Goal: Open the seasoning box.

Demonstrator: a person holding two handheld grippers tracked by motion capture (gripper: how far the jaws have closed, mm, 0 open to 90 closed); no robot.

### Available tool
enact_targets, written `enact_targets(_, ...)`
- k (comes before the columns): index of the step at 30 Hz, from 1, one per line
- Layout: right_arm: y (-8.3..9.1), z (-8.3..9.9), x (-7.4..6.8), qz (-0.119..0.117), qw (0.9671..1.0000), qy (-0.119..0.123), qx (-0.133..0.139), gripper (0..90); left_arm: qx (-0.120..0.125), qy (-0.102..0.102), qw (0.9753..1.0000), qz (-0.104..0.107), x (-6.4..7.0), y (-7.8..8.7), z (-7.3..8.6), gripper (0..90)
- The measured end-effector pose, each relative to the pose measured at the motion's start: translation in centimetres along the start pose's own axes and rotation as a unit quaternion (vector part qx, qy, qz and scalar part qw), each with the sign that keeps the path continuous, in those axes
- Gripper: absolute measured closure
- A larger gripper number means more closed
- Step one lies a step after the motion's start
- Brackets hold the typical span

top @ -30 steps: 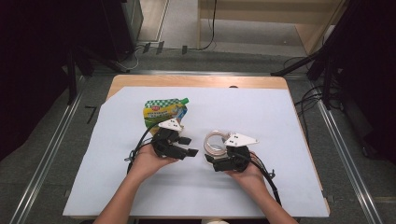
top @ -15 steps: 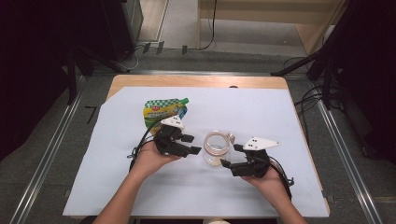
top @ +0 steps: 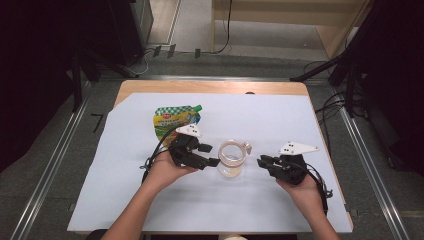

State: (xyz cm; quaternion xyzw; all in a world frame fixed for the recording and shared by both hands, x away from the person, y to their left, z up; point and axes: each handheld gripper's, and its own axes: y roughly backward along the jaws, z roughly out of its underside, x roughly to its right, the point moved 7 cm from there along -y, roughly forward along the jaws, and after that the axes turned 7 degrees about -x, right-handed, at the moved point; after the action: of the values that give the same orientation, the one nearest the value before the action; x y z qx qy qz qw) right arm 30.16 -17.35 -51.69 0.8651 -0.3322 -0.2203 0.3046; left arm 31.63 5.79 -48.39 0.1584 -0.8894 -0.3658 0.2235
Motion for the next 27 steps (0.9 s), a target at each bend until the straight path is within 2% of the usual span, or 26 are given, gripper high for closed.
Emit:
enact_targets(4, 0.0, 0.0, 1.0, 0.000, 0.9998, -0.022, 0.003, 86.2, -0.006, 0.002, 1.0000, 0.004, 0.2, -0.2, 0.1, 37.8)
enact_targets(10, -0.6, -0.4, 1.8, 0.007, 0.9997, -0.023, 0.007, 90.0, -0.010, -0.002, 0.9999, 0.000, 0.3, -0.4, 0.2, 39.6)
enact_targets(20, -2.8, -1.2, 2.2, 0.004, 0.9998, -0.021, 0.000, 90.0, -0.011, 0.022, 0.9997, 0.008, 0.6, -0.6, 0.9, 47.9)
enact_targets(21, -3.1, -1.5, 2.2, 0.004, 0.9998, -0.019, -0.001, 90.0, -0.017, 0.016, 0.9996, 0.013, 0.8, -0.7, 1.2, 54.0)
enact_targets(24, -3.6, -1.7, 2.4, 0.003, 0.9999, -0.013, -0.003, 90.0, -0.027, 0.014, 0.9994, 0.016, 0.9, -0.9, 1.5, 62.3)
enact_targets(25, -3.8, -1.8, 2.5, 0.003, 0.9999, -0.015, -0.002, 90.0, -0.028, 0.015, 0.9992, 0.022, 1.0, -1.0, 1.6, 62.3)
enact_targets(26, -4.2, -1.8, 2.6, -0.002, 0.9999, -0.016, -0.005, 90.0, -0.026, 0.012, 0.9993, 0.023, 1.2, -1.1, 1.7, 72.4)
enact_targets(27, -4.3, -1.9, 2.6, -0.004, 0.9998, -0.018, -0.008, 90.0, -0.023, 0.009, 0.9994, 0.024, 1.4, -1.2, 1.7, 77.5)
